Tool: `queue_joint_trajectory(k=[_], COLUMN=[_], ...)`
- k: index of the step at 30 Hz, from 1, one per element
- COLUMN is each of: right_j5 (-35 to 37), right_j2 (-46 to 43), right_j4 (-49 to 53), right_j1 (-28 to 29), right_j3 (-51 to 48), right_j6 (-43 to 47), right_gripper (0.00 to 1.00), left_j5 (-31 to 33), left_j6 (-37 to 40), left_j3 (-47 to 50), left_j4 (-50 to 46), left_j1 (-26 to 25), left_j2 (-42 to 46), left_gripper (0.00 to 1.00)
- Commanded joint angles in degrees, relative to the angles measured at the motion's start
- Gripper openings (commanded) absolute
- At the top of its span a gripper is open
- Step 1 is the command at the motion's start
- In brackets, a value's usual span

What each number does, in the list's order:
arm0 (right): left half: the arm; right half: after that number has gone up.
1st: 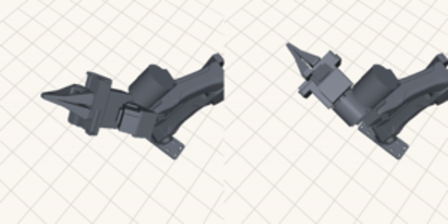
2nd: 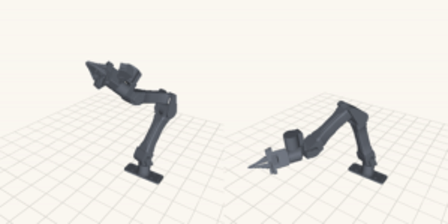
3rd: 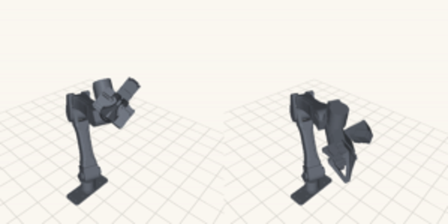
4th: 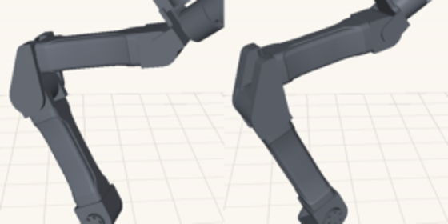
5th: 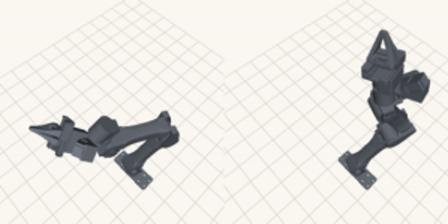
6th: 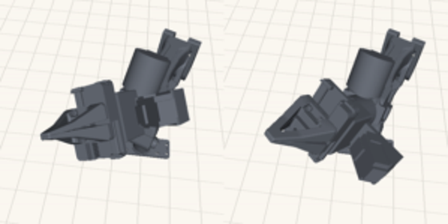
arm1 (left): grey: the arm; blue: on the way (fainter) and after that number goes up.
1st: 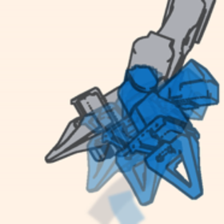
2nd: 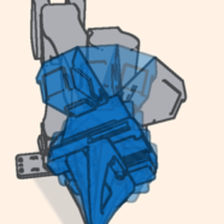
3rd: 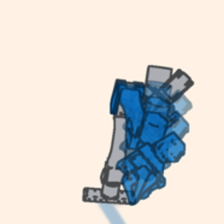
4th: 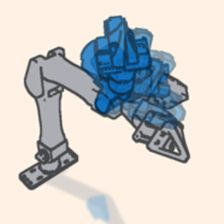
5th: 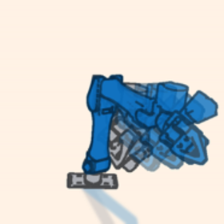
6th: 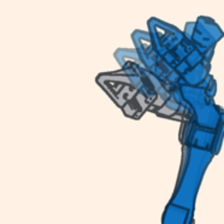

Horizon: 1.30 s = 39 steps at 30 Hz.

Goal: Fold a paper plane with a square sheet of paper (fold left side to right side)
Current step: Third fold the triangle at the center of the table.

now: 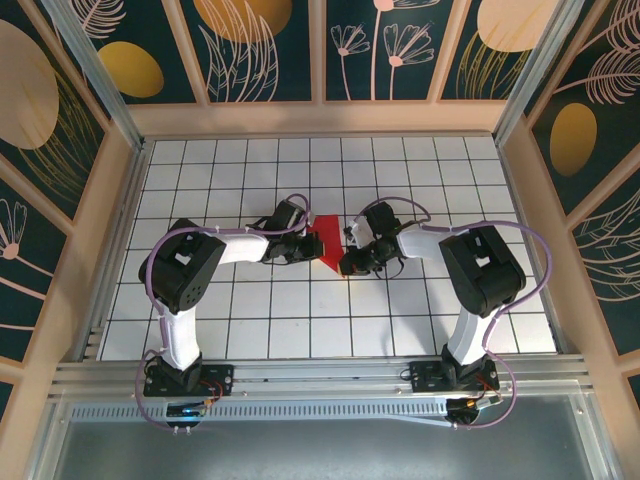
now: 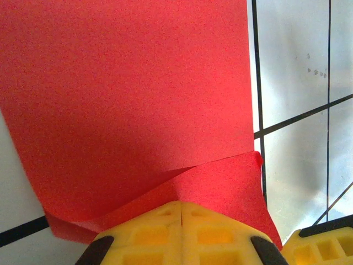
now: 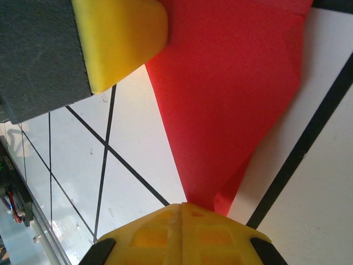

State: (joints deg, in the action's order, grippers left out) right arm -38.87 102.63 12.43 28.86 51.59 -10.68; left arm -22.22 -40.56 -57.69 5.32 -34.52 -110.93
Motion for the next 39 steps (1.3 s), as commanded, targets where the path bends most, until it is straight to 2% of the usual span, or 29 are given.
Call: queue_joint_trajectory(k=[1,15,21,26,31,39], right_j5=[0.64,0.86,0.03,-0.05,-0.41,0.11], right_j2=[1.22,2.64,3.95,5.06,5.96,6.20], right_j4=[0.72,1.77,2.41,2.63,1.94,1.72], right_j1=[-0.43,-1.42,-2.56,-2.76,-2.69,-2.69], right_j3=[-0.90,-1.23,-1.86,-2.15,-2.26,-2.29], right_j6=[-0.15,-1.06,-0.86,-0.38,-0.40,-0.88], right_gripper=[0.00,0.00,0.00,0.00,0.00,0.00], left_j5=[3.32,3.32,3.65,4.24,2.31,-1.42], left_j6=[1.24,1.17,1.22,1.50,0.72,-1.28], left_j3=[1.09,0.57,-0.23,1.60,7.03,7.04], left_j4=[-4.45,-4.37,-3.24,0.86,7.02,10.31], left_j1=[0.11,0.13,0.09,0.15,-0.07,-3.62], left_j2=[-0.56,-0.16,2.13,7.60,12.38,10.16], left_gripper=[0.00,0.01,0.06,0.08,0.07,0.04])
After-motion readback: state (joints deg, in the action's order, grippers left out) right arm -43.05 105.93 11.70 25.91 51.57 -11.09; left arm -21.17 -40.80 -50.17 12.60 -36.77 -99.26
